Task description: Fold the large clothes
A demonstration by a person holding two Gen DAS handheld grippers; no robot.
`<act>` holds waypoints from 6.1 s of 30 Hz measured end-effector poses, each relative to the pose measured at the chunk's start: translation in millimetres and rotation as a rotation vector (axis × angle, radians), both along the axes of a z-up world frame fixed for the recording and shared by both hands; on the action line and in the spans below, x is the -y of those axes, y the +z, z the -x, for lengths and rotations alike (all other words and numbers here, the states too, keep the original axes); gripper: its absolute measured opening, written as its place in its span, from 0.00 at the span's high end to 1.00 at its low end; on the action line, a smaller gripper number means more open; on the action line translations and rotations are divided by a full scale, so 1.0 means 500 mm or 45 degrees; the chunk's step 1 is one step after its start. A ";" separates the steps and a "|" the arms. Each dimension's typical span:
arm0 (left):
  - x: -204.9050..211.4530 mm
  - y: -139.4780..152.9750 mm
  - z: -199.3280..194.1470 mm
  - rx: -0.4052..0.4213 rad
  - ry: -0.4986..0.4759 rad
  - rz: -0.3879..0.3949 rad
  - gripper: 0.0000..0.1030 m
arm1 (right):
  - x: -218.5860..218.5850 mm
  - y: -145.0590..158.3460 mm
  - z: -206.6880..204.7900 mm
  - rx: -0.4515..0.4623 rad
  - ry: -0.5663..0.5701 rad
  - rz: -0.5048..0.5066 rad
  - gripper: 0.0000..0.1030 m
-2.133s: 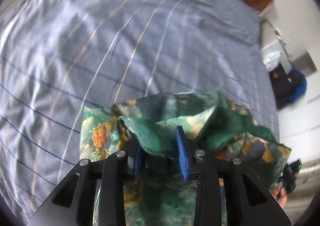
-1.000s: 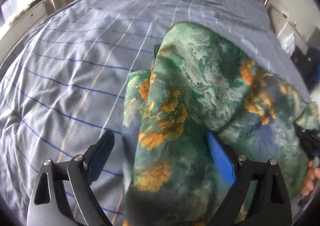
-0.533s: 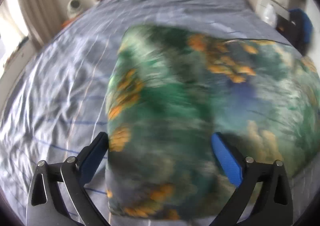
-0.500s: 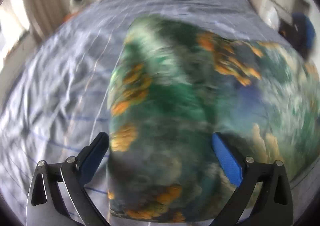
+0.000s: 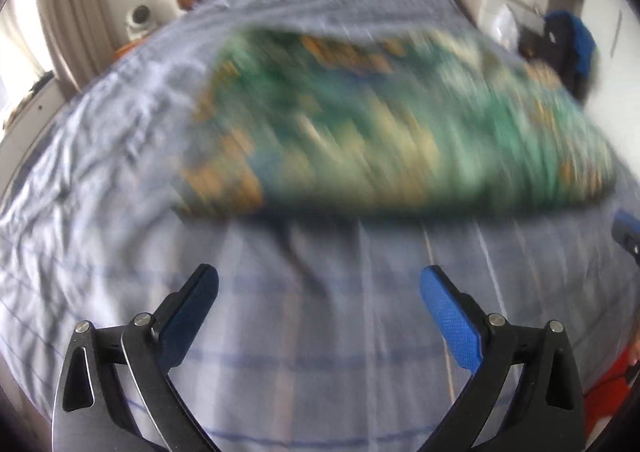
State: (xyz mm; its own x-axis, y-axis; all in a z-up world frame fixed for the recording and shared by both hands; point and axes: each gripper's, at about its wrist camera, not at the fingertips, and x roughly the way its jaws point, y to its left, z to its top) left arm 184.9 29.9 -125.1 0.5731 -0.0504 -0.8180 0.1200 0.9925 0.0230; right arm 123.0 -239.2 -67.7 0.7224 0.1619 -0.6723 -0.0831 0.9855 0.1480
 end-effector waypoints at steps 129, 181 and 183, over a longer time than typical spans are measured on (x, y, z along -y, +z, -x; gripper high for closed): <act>0.205 -0.006 -0.350 -0.036 -0.085 -0.254 0.00 | -0.060 -0.168 0.047 -0.065 0.023 0.084 0.15; 0.042 0.095 -0.307 -0.014 -0.091 0.128 0.02 | -0.043 0.283 -0.225 0.170 0.002 -0.300 0.62; -0.055 0.142 -0.295 0.025 -0.030 0.246 0.03 | -0.143 0.301 -0.239 0.211 0.086 -0.242 0.63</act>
